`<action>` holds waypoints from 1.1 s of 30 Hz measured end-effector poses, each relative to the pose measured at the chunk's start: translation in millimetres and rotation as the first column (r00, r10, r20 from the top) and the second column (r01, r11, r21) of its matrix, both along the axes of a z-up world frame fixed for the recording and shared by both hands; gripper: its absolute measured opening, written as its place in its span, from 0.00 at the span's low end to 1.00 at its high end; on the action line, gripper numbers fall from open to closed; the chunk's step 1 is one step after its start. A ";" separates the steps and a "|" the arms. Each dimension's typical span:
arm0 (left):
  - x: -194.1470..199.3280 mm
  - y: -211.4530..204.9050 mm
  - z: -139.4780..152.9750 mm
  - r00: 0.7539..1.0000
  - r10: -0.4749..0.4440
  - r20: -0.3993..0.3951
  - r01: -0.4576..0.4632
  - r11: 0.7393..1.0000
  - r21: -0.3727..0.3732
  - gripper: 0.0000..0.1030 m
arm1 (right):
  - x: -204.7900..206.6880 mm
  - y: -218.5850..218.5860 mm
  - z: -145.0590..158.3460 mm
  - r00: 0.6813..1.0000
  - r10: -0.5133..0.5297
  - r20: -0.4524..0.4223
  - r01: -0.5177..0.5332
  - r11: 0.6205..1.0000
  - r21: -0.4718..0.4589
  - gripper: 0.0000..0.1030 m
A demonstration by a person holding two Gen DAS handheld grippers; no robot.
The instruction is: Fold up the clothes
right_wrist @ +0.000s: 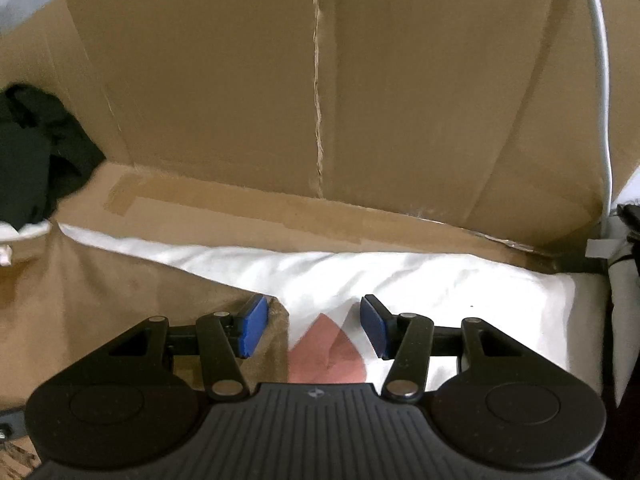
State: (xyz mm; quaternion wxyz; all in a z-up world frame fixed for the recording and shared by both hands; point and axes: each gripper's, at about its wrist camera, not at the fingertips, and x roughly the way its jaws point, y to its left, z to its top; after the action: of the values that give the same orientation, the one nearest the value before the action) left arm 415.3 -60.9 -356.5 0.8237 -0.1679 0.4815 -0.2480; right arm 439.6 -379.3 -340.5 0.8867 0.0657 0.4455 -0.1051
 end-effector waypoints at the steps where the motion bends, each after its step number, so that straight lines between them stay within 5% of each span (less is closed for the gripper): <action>1: 0.0 1.9 1.5 1.000 0.015 0.000 -0.015 1.000 0.003 0.11 | -5.4 -2.7 5.4 1.000 0.004 0.012 -0.004 1.000 0.011 0.55; 12: -17.0 1.0 14.1 1.000 0.022 -0.012 -0.022 1.000 0.011 0.12 | -80.8 -31.9 33.4 0.999 -0.036 0.014 0.034 0.993 0.111 0.55; 33: -56.4 -4.2 51.4 0.999 -0.015 0.041 0.014 0.999 0.036 0.26 | -192.0 24.1 30.1 0.999 -0.034 0.026 0.024 0.949 0.315 0.55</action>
State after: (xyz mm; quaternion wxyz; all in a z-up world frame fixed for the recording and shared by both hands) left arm 359.0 -65.1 -305.1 0.8346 -0.1446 0.4697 -0.2488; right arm 247.7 -355.1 -310.5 0.8701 0.2144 0.4415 -0.0449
